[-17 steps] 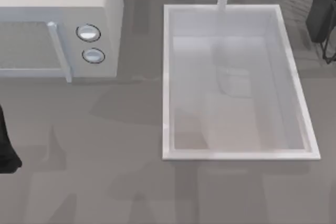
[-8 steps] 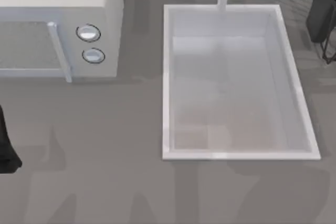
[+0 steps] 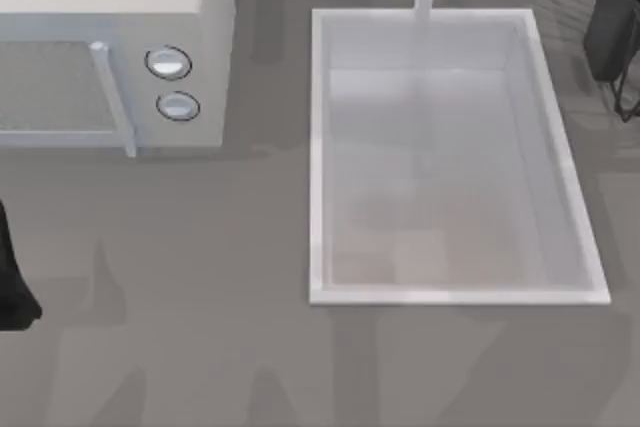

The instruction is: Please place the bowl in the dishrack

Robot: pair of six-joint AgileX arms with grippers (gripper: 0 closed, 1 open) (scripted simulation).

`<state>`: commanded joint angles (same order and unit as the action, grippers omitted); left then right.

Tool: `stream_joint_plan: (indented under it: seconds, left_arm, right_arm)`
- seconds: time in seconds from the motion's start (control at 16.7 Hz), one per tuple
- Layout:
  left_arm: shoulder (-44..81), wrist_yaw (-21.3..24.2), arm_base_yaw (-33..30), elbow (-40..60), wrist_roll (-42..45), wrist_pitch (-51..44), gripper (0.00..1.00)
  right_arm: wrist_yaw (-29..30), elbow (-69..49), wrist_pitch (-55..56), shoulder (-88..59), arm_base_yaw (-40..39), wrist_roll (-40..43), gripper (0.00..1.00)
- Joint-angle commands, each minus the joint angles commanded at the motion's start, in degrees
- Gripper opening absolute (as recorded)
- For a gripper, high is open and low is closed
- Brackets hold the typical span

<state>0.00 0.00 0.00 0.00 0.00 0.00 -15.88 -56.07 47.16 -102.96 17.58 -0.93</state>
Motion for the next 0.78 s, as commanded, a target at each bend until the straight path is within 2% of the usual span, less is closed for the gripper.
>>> stream_joint_plan:
  seconds: [0.72, 0.78]
  left_arm:
    - [0.0, 0.0, 0.0, 0.0, 0.0, 0.0, 1.00]
    - [0.0, 0.0, 0.0, 0.0, 0.0, 0.0, 1.00]
  right_arm:
    - [0.0, 0.0, 0.0, 0.0, 0.0, 0.0, 0.98]
    - [0.0, 0.0, 0.0, 0.0, 0.0, 0.0, 1.00]
